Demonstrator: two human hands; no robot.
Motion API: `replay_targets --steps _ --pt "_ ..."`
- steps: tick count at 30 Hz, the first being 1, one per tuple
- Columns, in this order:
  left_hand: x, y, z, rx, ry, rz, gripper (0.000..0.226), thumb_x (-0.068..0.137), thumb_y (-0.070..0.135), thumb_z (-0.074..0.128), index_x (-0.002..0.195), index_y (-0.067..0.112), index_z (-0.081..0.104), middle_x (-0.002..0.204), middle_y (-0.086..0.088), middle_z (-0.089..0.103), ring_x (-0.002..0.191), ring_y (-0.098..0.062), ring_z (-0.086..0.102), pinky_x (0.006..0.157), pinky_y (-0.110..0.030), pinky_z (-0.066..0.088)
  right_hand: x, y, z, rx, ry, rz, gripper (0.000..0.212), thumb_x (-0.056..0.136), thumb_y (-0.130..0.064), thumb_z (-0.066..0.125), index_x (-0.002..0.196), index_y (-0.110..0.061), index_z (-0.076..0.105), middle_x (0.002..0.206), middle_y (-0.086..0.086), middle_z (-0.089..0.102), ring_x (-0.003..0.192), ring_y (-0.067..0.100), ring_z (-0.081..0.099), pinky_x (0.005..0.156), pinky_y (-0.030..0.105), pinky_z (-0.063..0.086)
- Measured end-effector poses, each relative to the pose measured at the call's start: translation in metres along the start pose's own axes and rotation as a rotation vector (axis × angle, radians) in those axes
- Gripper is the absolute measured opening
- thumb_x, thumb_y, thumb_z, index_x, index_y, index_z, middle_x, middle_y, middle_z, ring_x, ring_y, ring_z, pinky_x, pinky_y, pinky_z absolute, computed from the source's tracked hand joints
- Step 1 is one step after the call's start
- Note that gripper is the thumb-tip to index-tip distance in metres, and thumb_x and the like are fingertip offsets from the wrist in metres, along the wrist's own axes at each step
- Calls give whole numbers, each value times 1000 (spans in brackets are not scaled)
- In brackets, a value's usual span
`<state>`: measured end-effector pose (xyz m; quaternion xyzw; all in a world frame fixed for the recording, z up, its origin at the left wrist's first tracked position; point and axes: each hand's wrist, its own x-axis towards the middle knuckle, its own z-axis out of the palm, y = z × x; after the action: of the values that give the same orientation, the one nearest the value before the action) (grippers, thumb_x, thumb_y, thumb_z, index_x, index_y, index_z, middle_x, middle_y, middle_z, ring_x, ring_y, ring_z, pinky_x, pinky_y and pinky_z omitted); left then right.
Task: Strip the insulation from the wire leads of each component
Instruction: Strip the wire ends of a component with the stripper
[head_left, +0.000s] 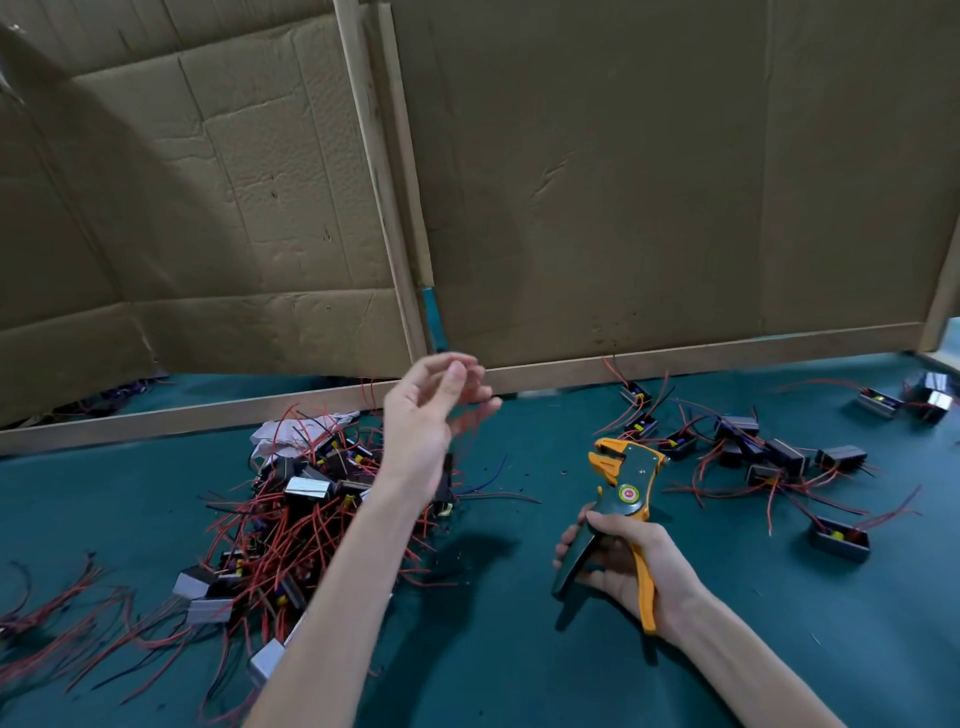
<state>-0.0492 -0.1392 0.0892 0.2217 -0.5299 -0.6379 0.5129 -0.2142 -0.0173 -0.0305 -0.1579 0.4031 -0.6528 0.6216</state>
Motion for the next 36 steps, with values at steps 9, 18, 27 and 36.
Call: replay_targets --steps 9,18,27,36 --pt "-8 -61 7 -759 100 -318 17 93 10 50 87 7 64 82 -11 68 75 -19 69 71 -34 58 3 -3 -5 -8 28 -98 24 70 -12 66 89 -1 59 81 21 66 76 36 68 70 47 57" --pt "-14 -94 -5 393 428 -126 56 95 -9 41 144 15 26 146 -10 35 117 -3 45 100 -15 34 2 -6 -6 -9 40 -172 25 71 -13 66 92 -1 57 81 21 65 77 35 68 68 46 58" --pt "-42 -85 -25 1560 -36 460 76 65 -18 52 134 12 49 157 -16 8 145 -39 -8 113 -53 25 2 -5 -6 -35 62 -165 25 71 -14 65 91 -1 57 83 22 65 78 36 67 69 45 57" --pt "-39 -93 -42 1717 -686 275 22 91 30 58 111 21 58 119 9 60 119 -10 48 118 -29 2 2 -3 -4 -107 44 -179 27 71 -15 67 91 0 58 82 24 66 77 38 68 68 46 58"
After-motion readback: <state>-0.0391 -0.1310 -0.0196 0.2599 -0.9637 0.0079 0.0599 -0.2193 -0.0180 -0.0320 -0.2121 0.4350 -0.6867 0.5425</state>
